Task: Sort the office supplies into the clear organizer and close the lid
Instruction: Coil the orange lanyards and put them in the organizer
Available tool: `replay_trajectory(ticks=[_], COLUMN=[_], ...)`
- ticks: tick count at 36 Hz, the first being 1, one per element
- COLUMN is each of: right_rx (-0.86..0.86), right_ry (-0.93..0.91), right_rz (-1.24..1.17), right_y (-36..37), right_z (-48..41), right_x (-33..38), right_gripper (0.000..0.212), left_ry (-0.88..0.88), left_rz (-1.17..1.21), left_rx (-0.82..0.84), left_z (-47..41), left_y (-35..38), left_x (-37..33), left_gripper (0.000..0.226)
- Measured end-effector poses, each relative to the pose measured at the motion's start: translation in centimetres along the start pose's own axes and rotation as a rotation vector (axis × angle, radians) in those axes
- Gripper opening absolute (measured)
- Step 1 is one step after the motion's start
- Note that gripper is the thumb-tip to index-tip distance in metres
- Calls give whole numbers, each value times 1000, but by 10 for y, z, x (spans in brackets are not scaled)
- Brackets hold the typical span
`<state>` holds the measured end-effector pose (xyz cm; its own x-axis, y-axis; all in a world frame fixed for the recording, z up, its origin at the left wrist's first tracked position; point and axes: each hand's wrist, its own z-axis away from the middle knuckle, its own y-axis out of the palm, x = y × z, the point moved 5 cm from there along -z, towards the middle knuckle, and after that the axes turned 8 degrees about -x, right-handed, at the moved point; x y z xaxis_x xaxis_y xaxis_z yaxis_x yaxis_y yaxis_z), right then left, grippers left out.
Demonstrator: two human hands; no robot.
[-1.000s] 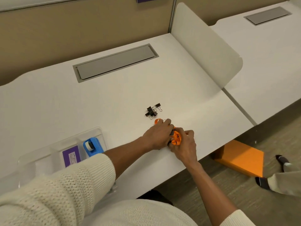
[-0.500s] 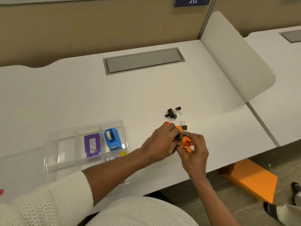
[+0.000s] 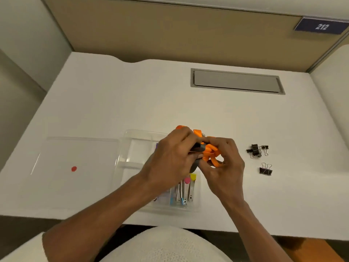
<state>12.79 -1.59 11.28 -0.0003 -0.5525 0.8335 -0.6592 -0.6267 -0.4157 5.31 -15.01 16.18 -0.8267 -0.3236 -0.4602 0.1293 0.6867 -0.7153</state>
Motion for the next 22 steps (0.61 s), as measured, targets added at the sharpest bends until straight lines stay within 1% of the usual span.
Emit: replay_trajectory(ticks=[3,6,9,13,15,17,19,21,22], right_rx=[69,147,248,395,468,527,573,599,609], right_ry=[1,69,132,198,226,235,216,163,138], right_rz=[-33,-57,-13,112,163,225,302,374,399], right_y=[42,84,125,173,191,205,214,221,224], right_z=[-5,-10,-11,-12,-12,-11,-11,-12,-13], right_x=[16,22,20,10,4,-3,-7,-8,-7], right_gripper=[50,48,44,43,48,55,67,75,76], left_ry=[-182,-323,-471,-686,-774,-825,-842,-845,-848], left_rz=[9,-7,-15,-16,21,72,121,157,174], left_rx=[-33,-49,-48,19,51,107,177,245,279], left_z=[15,32,46,66,76,86,93,97,98], left_y=[-23,-38,-46,-43,-39,-32,-25,-23,-22], left_x=[39,78,116,160,177,189,197,201,203], left_gripper=[17,20,22,25,27,30,42,71,83])
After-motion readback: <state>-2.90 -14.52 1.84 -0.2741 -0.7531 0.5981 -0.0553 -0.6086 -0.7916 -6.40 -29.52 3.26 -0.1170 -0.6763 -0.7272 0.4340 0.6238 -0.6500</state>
